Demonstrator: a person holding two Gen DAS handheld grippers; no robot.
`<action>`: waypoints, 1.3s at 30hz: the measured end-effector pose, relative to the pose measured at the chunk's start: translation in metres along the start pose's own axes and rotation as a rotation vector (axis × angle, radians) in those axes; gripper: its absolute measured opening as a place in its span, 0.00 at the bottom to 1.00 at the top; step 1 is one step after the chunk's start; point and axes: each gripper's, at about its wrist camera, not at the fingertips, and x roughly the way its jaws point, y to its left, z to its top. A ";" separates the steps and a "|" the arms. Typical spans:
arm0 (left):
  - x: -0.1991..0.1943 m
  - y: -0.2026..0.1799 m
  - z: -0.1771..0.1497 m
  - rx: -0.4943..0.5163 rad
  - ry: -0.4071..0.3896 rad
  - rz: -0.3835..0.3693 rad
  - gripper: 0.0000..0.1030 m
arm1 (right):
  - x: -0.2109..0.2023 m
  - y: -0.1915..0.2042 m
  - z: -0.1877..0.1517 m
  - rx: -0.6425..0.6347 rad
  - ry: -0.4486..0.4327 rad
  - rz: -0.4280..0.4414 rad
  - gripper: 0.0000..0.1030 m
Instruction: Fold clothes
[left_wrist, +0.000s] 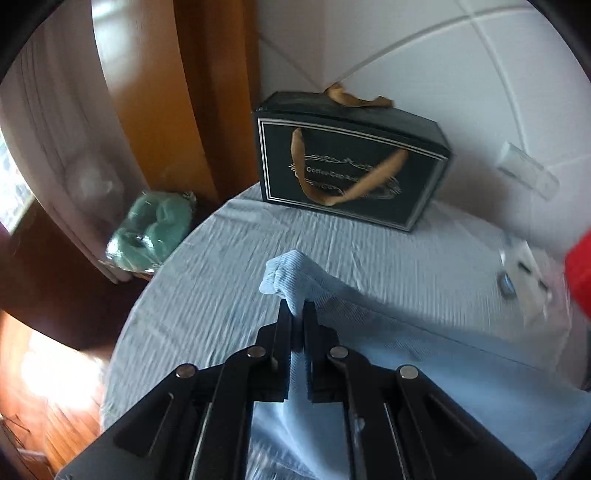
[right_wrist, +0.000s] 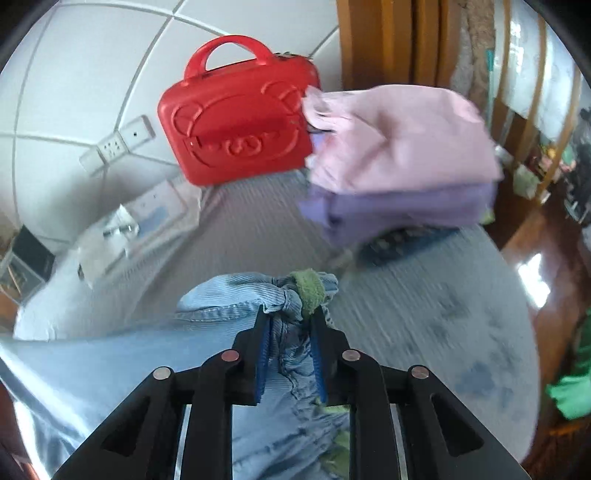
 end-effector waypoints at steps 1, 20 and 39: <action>0.017 0.003 0.005 -0.003 0.045 0.015 0.09 | 0.014 0.005 0.006 0.011 0.018 -0.001 0.39; 0.033 0.066 -0.186 0.024 0.381 -0.064 0.40 | 0.004 -0.065 -0.137 0.181 0.212 -0.001 0.83; 0.000 0.054 -0.164 0.112 0.150 0.175 0.04 | 0.008 -0.086 -0.196 0.265 0.266 0.005 0.87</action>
